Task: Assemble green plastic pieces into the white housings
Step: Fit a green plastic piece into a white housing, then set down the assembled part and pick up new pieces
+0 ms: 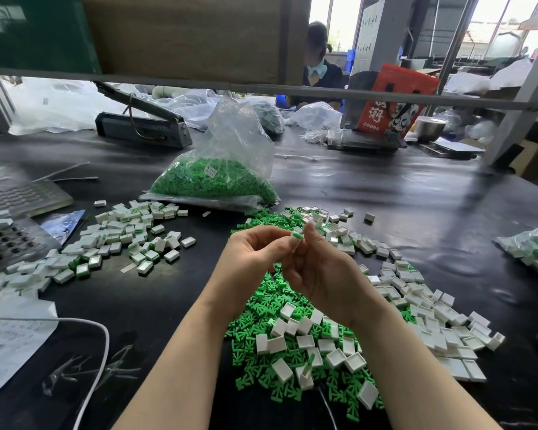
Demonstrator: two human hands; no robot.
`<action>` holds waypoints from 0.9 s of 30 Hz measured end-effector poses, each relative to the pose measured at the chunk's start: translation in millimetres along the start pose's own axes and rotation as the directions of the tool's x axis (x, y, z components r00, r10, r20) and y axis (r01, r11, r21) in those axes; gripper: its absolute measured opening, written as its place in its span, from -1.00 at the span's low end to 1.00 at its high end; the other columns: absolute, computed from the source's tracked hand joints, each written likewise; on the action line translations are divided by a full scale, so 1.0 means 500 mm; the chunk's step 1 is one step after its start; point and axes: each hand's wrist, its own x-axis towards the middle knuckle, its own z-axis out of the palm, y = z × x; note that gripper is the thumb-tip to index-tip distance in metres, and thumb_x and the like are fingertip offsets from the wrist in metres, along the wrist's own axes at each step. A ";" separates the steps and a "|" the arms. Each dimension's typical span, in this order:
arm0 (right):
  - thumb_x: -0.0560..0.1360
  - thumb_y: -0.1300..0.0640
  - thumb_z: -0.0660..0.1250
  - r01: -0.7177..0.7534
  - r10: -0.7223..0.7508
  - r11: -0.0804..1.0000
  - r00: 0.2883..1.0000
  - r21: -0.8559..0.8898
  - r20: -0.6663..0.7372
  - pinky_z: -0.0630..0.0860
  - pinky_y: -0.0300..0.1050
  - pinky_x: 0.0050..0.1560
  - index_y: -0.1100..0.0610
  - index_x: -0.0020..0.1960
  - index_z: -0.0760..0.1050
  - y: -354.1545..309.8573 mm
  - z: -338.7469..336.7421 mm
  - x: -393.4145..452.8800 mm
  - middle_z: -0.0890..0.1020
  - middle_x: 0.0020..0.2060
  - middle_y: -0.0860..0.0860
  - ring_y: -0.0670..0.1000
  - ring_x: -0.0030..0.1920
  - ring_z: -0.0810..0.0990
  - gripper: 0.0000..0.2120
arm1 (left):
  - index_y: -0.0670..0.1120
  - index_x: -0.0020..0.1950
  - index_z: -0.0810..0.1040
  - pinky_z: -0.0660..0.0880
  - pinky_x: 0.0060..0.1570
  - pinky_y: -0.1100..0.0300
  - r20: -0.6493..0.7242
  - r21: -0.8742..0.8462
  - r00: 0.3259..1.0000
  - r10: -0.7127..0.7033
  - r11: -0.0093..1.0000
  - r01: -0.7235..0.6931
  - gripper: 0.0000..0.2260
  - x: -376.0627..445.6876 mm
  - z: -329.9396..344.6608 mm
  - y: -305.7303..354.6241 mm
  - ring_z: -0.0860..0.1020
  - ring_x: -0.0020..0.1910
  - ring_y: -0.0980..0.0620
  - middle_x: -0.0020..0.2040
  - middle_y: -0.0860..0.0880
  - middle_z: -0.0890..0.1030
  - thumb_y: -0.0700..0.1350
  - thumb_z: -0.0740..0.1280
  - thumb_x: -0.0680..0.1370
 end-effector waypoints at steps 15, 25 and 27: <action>0.59 0.02 0.30 -0.386 -0.413 0.280 0.778 -0.879 -0.473 0.44 -0.15 -0.27 0.10 -0.06 0.56 -0.047 -0.120 -0.032 0.62 -0.27 0.01 0.02 -0.28 0.57 -0.84 | -0.16 -0.16 0.51 0.57 -0.47 0.29 -0.327 -0.855 0.665 -0.671 0.510 0.094 -0.82 0.027 -0.148 -0.030 0.61 -0.52 0.14 -0.48 -0.03 0.63 -0.14 0.29 0.61; 0.54 0.02 0.33 -0.579 -0.480 -0.009 0.718 -0.815 -0.505 0.53 -0.02 0.07 -0.06 0.00 0.63 -0.053 -0.149 -0.046 0.68 -0.04 -0.05 0.03 -0.01 0.57 -0.89 | -0.24 0.06 0.39 0.63 -0.26 0.22 -0.435 -0.893 0.663 -0.610 0.384 -0.233 -0.79 0.032 -0.187 -0.036 0.64 0.13 0.01 -0.16 -0.16 0.64 -0.14 0.04 0.70; 0.55 0.03 0.30 -0.604 -0.542 -0.074 0.693 -0.794 -0.476 0.48 -0.04 0.05 -0.06 0.05 0.62 -0.050 -0.149 -0.046 0.66 -0.03 -0.03 0.04 0.03 0.48 -0.86 | -0.27 0.28 0.30 0.64 -0.20 0.20 -0.426 -0.901 0.694 -0.580 0.344 -0.265 -0.71 0.030 -0.190 -0.036 0.65 0.10 -0.02 -0.09 -0.20 0.65 -0.07 0.05 0.70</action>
